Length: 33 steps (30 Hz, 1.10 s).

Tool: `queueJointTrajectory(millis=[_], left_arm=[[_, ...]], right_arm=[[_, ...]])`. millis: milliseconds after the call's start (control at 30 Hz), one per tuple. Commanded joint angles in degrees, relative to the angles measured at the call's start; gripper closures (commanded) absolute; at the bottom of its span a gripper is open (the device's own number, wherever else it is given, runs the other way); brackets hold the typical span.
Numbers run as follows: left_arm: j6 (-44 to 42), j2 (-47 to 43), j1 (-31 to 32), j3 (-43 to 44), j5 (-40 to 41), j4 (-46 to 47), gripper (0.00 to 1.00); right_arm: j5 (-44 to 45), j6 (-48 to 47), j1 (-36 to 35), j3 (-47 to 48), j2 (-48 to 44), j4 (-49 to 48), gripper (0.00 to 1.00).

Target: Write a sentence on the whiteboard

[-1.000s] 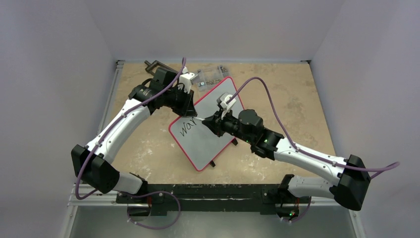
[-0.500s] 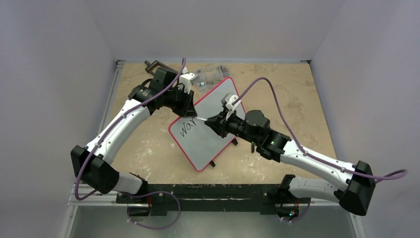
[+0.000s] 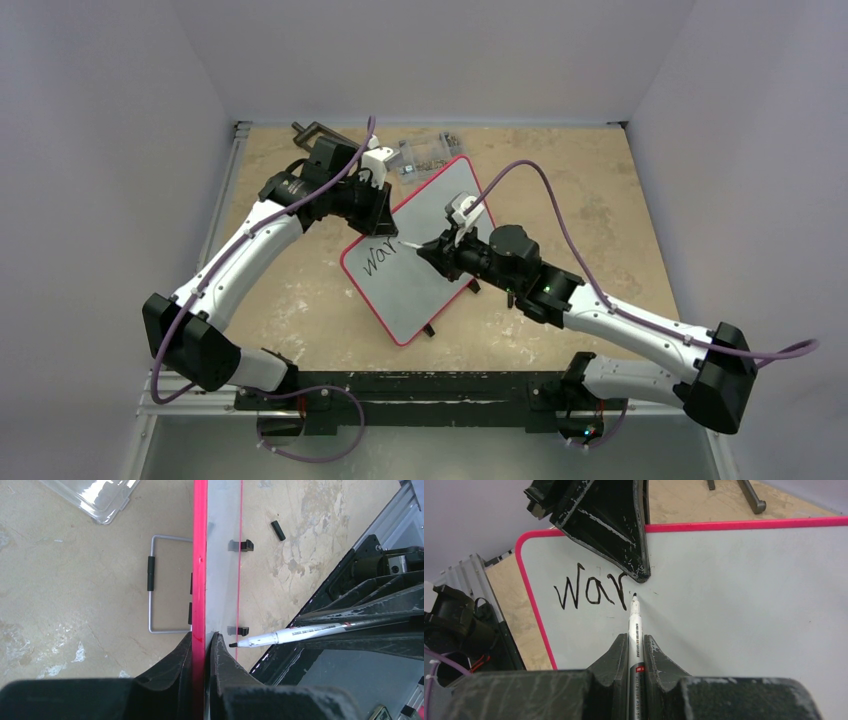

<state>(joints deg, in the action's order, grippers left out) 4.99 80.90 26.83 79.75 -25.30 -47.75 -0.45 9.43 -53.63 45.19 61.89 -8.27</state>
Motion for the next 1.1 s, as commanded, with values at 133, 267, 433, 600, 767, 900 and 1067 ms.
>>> queueJointTrajectory(millis=[133, 267, 433, 600, 767, 900, 1067], left_arm=[[-6.4, -0.1, -0.6, -1.9, 16.0, -3.7, 1.0], [-6.5, -0.1, -0.6, -1.9, 16.0, -3.7, 1.0], [-6.4, -0.1, -0.6, -1.9, 16.0, -3.7, 1.0], [-6.4, -0.1, -0.6, -1.9, 15.9, -3.7, 1.0], [-6.5, -0.1, -0.6, -1.9, 15.9, -3.7, 1.0], [-6.5, -0.1, -0.6, -1.8, 15.9, -3.7, 1.0], [-6.4, -0.2, -0.6, -1.8, 15.9, -3.6, 1.0]], right_arm=[[1.5, -0.2, 0.1, 2.1, 2.4, -1.4, 1.0], [1.5, -0.4, 0.1, 2.7, 2.9, -1.6, 1.0], [1.6, -0.5, 0.1, 3.2, 3.0, -1.7, 1.0], [1.6, -0.6, 0.1, 3.8, 3.5, -1.9, 1.0], [1.7, -0.6, 0.1, 4.2, 4.0, -2.1, 1.0], [1.8, -0.5, 0.1, 3.9, 4.1, -2.2, 1.0], [1.6, -0.2, 0.1, 3.1, 3.7, -2.1, 1.0]])
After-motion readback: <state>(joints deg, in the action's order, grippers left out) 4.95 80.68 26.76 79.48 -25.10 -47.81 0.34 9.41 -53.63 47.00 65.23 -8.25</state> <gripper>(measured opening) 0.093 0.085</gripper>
